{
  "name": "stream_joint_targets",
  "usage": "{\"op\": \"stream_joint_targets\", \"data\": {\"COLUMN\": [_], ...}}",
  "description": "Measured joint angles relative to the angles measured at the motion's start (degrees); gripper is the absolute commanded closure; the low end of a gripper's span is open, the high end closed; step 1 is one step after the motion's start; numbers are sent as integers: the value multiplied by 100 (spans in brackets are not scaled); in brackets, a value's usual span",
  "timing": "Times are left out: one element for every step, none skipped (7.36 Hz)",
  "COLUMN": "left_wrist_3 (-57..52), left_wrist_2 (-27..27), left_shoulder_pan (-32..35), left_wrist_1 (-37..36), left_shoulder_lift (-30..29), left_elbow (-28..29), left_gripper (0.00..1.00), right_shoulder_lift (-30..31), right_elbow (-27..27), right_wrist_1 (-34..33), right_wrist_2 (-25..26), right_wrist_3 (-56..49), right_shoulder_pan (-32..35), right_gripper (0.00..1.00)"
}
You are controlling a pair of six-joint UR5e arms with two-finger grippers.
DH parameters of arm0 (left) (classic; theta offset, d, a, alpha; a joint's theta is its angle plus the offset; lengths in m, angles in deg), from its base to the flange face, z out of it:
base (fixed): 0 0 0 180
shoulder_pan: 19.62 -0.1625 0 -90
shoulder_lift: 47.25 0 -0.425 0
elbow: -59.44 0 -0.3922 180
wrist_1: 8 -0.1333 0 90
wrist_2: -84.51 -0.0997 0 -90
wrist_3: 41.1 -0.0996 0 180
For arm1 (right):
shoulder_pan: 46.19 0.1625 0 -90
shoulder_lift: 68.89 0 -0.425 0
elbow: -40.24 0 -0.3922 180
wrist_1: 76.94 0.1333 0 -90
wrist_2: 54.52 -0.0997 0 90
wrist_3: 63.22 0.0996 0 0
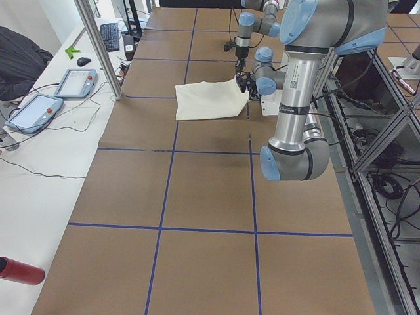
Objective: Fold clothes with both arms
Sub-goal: 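Lift the near edge with both grippers and fold it away from the robot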
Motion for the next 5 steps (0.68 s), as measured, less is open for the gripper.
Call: {"op": "stream_joint_targets", "data": {"left_wrist_3": [-182, -293, -381, -492, -616], "left_wrist_2": [212, 339, 393, 432, 473], "left_shoulder_pan": [405, 776, 1121, 1391, 1602], "left_wrist_1": [-22, -21, 1, 27, 72], "left_shoulder_lift": [-244, -412, -601, -832, -1078], "left_elbow": [320, 612, 952, 1339, 1747], "left_gripper": [100, 100, 100, 100, 100], "right_shoulder_lift": [-290, -611, -949, -1226, -1437], "right_elbow": [384, 839, 1342, 1776, 2115], "right_wrist_1": [34, 49, 57, 62, 64], "right_wrist_2": [-187, -344, -493, -619, -693], "right_wrist_3": [-29, -56, -68, -76, -85], "right_shoulder_pan": [317, 614, 879, 1081, 1212], "right_gripper": [100, 100, 100, 100, 100]}}
